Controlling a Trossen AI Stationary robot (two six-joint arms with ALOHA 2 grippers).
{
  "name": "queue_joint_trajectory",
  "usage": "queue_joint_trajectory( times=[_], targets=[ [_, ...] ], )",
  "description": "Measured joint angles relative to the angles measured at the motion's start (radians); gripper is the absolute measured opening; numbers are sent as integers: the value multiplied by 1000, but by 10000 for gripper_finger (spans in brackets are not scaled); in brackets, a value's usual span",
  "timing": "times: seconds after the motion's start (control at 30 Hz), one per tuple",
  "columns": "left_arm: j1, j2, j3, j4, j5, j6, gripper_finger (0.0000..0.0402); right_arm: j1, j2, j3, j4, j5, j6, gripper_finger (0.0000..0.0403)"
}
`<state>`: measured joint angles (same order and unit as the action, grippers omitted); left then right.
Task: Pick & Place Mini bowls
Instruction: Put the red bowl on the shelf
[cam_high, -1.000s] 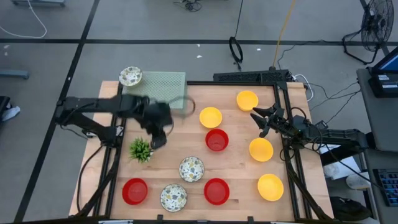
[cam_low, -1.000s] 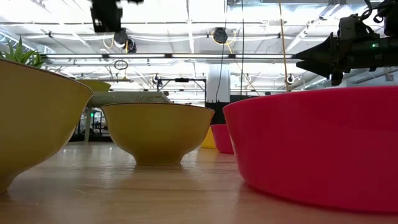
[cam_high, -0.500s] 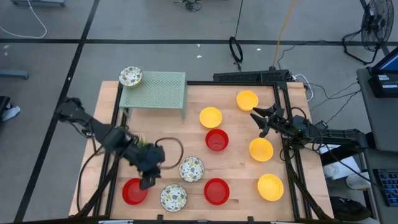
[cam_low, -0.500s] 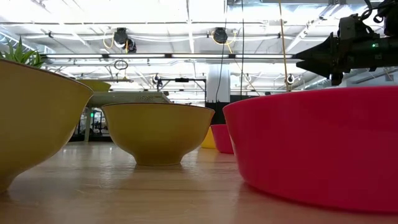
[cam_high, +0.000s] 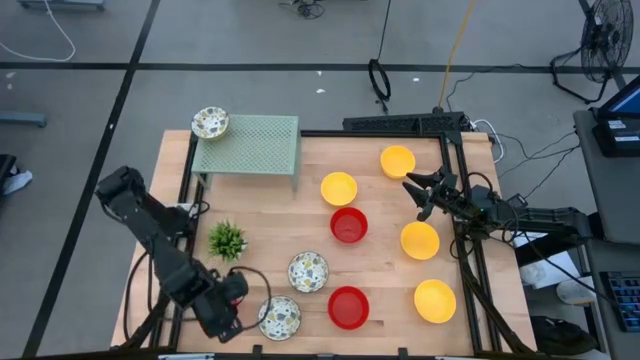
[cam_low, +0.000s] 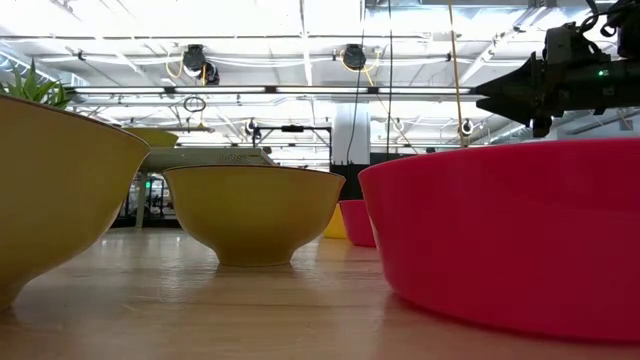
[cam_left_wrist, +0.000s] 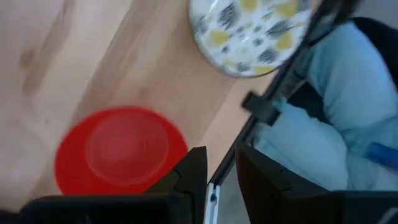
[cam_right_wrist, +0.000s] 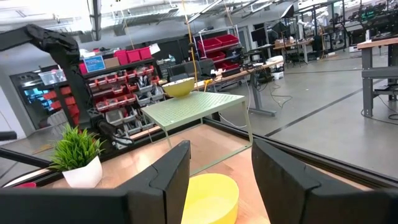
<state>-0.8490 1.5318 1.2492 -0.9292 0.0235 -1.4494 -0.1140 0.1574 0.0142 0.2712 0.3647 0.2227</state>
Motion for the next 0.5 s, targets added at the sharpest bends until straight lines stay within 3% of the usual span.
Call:
queue_joint_trajectory(
  times=[0.23, 0.5],
  targets=[
    [-74, 115, -3, 8, -21, -207, 88, 0, 0, 0, 0, 0, 0, 160],
    [-97, 223, -4, 5, 1, -289, 97, 0, 0, 0, 0, 0, 0, 161]
  ],
)
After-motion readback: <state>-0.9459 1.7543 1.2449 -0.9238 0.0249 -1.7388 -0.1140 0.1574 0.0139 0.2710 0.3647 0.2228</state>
